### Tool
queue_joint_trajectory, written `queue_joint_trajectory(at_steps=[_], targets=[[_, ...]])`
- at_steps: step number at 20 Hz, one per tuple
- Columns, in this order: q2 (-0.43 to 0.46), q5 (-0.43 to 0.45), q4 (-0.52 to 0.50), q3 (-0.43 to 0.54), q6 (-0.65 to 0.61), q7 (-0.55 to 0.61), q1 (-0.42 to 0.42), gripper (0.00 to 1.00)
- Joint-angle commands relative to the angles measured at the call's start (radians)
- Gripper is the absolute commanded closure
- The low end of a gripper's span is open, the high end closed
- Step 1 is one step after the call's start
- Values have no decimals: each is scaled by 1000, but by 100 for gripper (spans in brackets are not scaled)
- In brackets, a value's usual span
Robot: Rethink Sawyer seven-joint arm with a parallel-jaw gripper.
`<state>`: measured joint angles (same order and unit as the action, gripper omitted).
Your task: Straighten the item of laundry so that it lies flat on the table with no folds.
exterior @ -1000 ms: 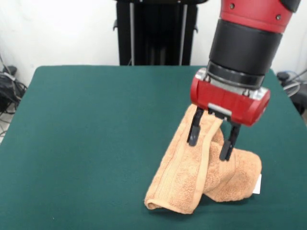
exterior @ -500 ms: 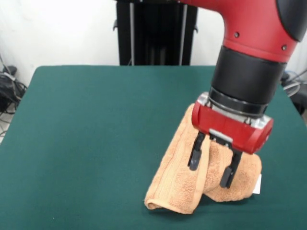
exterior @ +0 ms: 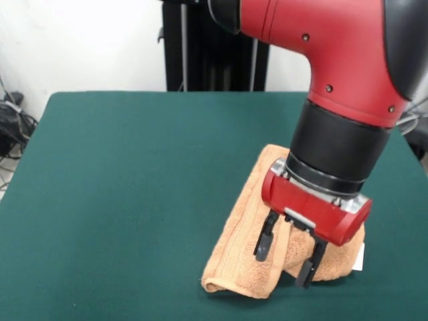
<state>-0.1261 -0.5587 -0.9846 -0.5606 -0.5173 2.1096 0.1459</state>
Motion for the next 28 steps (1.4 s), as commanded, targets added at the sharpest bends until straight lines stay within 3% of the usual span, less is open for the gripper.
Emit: queue_joint_trajectory(at_steps=[1,14,28], targets=[[54,-25,1,-16,-137,337,29,0],[147,-12,126,-149,-330,430,70,0],[225,-12,160,-167,-254,484,72,0]])
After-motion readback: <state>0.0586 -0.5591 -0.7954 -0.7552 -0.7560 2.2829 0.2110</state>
